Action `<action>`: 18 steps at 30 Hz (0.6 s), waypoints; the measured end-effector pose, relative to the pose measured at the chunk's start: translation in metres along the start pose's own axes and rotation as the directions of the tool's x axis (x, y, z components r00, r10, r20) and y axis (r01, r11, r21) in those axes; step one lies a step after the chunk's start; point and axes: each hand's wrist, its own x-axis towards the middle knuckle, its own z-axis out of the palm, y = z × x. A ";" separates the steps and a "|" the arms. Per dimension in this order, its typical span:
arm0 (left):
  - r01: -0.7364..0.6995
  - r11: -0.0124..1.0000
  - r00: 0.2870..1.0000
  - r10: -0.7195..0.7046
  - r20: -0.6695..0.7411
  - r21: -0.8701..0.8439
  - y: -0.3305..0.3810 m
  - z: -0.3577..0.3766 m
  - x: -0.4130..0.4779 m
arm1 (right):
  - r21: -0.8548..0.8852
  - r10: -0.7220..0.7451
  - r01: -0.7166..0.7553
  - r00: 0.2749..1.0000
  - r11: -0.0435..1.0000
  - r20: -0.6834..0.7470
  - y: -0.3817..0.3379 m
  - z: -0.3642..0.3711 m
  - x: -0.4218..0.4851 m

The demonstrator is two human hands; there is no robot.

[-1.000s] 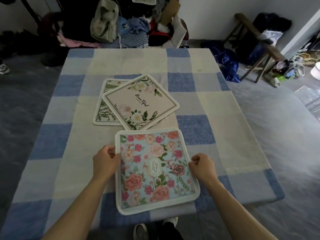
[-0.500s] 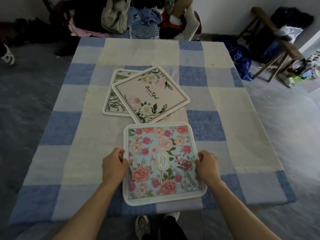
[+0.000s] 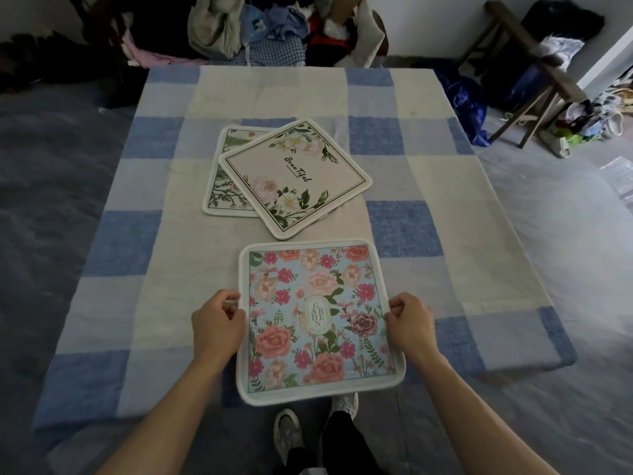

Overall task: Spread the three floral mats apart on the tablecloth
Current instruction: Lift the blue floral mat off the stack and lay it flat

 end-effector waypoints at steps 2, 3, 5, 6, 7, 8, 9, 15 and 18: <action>-0.005 1.000 1.000 0.005 0.004 0.022 -0.004 0.001 -0.001 | 0.001 0.013 -0.013 1.000 1.000 0.001 0.002 0.000 -0.004; -0.007 1.000 1.000 0.007 0.005 0.028 -0.007 0.003 -0.002 | 0.002 0.017 -0.017 1.000 1.000 0.003 0.003 0.000 -0.005; -0.008 1.000 1.000 0.008 0.003 0.030 -0.010 0.005 -0.003 | 0.000 0.020 -0.020 1.000 1.000 -0.001 0.003 0.000 -0.007; -0.009 0.999 1.000 0.009 0.000 0.031 -0.010 0.005 -0.003 | 0.000 0.019 -0.019 1.000 1.000 -0.007 0.003 0.000 -0.008; -0.011 0.999 1.000 0.011 -0.002 0.031 -0.010 0.006 -0.003 | 0.003 0.017 -0.017 1.000 1.000 -0.015 0.003 0.000 -0.008; -0.013 1.000 1.000 0.013 -0.005 0.029 -0.010 0.006 -0.002 | 0.008 0.016 -0.016 1.000 1.000 -0.021 0.003 0.001 -0.008; -0.014 1.000 1.000 0.014 -0.008 0.027 -0.010 0.006 -0.001 | 0.014 0.016 -0.015 1.000 1.000 -0.025 0.002 0.002 -0.008; -0.029 0.999 0.999 0.030 -0.021 0.030 -0.002 0.008 0.011 | 0.053 0.015 -0.013 0.999 0.999 -0.045 -0.003 0.005 0.000; -0.030 0.999 0.999 0.030 -0.024 0.025 0.000 0.009 0.013 | 0.061 0.013 -0.010 0.999 0.998 -0.052 -0.003 0.006 0.003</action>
